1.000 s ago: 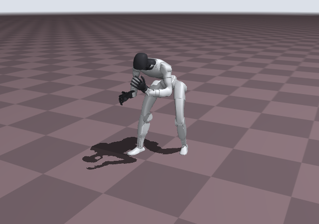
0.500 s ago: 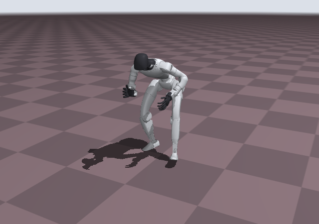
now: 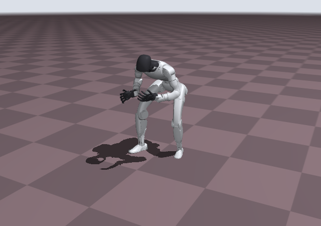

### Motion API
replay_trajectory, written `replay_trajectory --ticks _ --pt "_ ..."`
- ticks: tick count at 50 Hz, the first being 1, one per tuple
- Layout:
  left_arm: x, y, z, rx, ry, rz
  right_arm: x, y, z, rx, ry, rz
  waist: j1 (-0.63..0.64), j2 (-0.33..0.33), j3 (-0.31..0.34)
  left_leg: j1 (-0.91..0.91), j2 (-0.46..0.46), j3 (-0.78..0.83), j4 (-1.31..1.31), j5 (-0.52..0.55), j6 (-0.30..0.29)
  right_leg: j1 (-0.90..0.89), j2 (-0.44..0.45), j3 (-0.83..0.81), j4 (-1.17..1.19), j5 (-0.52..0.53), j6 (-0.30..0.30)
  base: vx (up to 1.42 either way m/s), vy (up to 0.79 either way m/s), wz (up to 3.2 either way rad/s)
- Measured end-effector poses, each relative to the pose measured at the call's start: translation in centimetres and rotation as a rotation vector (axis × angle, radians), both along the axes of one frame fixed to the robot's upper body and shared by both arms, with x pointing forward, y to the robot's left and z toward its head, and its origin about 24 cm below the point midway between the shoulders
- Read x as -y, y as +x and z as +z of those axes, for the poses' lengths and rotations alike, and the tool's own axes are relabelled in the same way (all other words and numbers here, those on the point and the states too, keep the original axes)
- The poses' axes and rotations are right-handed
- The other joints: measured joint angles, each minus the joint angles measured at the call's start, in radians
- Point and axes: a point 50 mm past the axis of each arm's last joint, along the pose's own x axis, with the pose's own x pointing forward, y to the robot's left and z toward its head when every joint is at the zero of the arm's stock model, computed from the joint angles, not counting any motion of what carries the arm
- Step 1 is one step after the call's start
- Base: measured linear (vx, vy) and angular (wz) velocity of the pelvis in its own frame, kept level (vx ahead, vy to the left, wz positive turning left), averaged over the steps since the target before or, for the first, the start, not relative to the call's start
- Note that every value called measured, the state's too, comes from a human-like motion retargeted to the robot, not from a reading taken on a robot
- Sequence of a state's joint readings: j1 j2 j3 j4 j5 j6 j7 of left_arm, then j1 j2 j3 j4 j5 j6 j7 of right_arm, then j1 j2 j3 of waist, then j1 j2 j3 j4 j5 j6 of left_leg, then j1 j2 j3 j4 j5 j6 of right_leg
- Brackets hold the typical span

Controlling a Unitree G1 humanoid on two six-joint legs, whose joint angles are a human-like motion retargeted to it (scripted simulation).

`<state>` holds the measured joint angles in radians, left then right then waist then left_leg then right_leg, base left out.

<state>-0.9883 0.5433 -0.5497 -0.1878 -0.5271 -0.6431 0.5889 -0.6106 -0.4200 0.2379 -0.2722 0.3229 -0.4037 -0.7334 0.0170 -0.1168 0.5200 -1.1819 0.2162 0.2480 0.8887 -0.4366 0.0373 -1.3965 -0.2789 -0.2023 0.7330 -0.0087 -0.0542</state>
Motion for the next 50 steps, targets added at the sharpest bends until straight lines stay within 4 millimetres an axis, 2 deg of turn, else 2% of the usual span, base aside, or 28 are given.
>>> replay_trajectory --ticks 3,5,8,12,14,17,20,23,25,29,32,36,40,43,47,50 --pt "1.3 -1.7 2.6 0.136 0.002 -0.052 0.3 0.0 -0.7 -0.031 -0.023 -0.024 -0.056 0.012 0.000 0.029 -0.038 -0.007 0.000 -0.016 -0.011 0.063 0.000 0.000 -0.265 0.032 0.054 0.41 -0.08 0.94" --pt "2.0 -2.9 3.9 0.210 -0.009 -0.097 0.5 -0.1 -0.9 -0.042 -0.036 -0.042 -0.086 0.023 0.000 0.046 -0.061 -0.013 0.004 -0.028 -0.012 0.098 -0.002 0.020 -0.363 0.068 0.086 0.41 -0.16 0.95" --pt "2.4 -4.1 4.8 0.275 -0.031 -0.149 0.7 0.0 -0.9 -0.043 -0.062 -0.069 -0.107 0.043 0.000 0.070 -0.074 -0.023 0.018 -0.052 -0.002 0.126 -0.019 0.021 -0.366 0.148 0.104 0.42 -0.22 0.64" --pt "1.8 -3.8 4.3 0.264 -0.054 -0.121 0.6 -0.1 0.0 -0.004 -0.070 -0.081 -0.094 0.073 0.000 0.075 -0.044 -0.049 0.097 -0.066 0.004 0.110 -0.020 0.017 -0.239 0.127 0.095 0.42 -0.29 0.12" --pt "1.0 -2.7 3.1 0.200 -0.064 -0.066 0.2 -0.1 0.6 0.024 -0.055 -0.066 -0.086 0.082 0.000 0.051 -0.014 -0.066 0.189 -0.037 0.002 0.098 -0.011 0.023 -0.158 0.083 0.078 0.42 -0.31 -0.11" --pt "-0.7 -0.6 0.2 0.042 -0.080 0.017 -0.7 -0.2 1.6 0.071 -0.030 -0.027 -0.076 0.089 0.000 -0.013 0.032 -0.091 0.354 0.054 -0.009 0.088 -0.001 0.030 -0.050 0.009 0.037 0.42 -0.29 -0.08" --pt "-2.5 1.1 -3.6 -0.161 -0.114 0.047 -1.5 -0.4 2.8 0.122 -0.025 0.015 -0.068 0.093 0.000 -0.078 0.061 -0.103 0.466 0.100 -0.008 0.091 0.003 0.033 0.036 -0.062 0.008 0.40 -0.23 -0.01" --pt "-4.0 2.1 -7.8 -0.363 -0.170 0.007 -2.4 -0.6 4.0 0.174 -0.048 0.045 -0.056 0.091 0.000 -0.117 0.068 -0.087 0.449 0.076 0.005 0.104 0.002 0.035 0.091 -0.122 0.006 0.38 -0.17 0.01" --pt "-4.8 2.4 -10.2 -0.476 -0.204 -0.016 -2.8 -0.8 4.9 0.207 -0.075 0.048 -0.042 0.088 0.000 -0.134 0.069 -0.059 0.371 0.084 0.005 0.115 0.003 0.035 0.114 -0.151 0.009 0.37 -0.13 -0.04" --pt "-6.1 2.3 -13.9 -0.625 -0.221 0.007 -3.3 -1.1 6.5 0.268 -0.137 0.008 -0.002 0.079 0.000 -0.126 0.086 0.060 0.080 0.127 -0.001 0.143 0.013 0.026 0.135 -0.192 0.018 0.36 -0.08 -0.16" --pt "-7.4 1.8 -15.9 -0.694 -0.201 0.068 -3.7 -1.2 7.4 0.302 -0.174 -0.030 0.036 0.059 0.000 -0.071 0.069 0.140 -0.226 0.154 -0.021 0.168 0.033 0.029 0.140 -0.215 0.034 0.38 0.00 -0.54" --pt "-9.0 1.2 -17.3 -0.733 -0.172 0.175 -4.1 -1.4 7.8 0.335 -0.178 -0.033 0.103 0.025 0.000 0.012 0.038 0.114 -0.528 0.255 -0.063 0.209 0.081 0.043 0.146 -0.253 0.045 0.42 0.10 -1.02" --pt "-9.5 1.4 -17.3 -0.727 -0.137 0.226 -3.6 -1.2 7.2 0.321 -0.159 -0.021 0.128 -0.001 0.000 0.026 0.046 0.092 -0.483 0.304 -0.057 0.229 0.078 0.047 0.203 -0.282 0.026 0.41 0.19 -0.47" --pt "-8.6 2.2 -16.1 -0.687 -0.131 0.203 -2.6 -0.6 5.9 0.258 -0.155 -0.030 0.128 -0.006 0.000 0.001 0.053 0.077 -0.355 0.272 -0.042 0.173 0.031 0.049 0.368 -0.214 0.004 0.40 0.25 -0.05" --pt "-6.2 3.5 -13.1 -0.598 -0.155 0.132 -0.6 0.4 3.3 0.113 -0.151 -0.071 0.120 0.002 0.000 -0.012 0.042 0.056 -0.203 0.169 -0.021 0.039 -0.059 0.052 0.622 0.002 -0.017 0.39 0.26 0.11" --pt "-4.5 3.9 -9.5 -0.475 -0.163 0.099 0.7 0.9 1.6 0.025 -0.146 -0.096 0.109 0.011 0.000 -0.014 0.040 0.043 -0.123 0.101 -0.012 -0.033 -0.076 0.048 0.674 0.032 -0.027 0.35 0.18 0.04"
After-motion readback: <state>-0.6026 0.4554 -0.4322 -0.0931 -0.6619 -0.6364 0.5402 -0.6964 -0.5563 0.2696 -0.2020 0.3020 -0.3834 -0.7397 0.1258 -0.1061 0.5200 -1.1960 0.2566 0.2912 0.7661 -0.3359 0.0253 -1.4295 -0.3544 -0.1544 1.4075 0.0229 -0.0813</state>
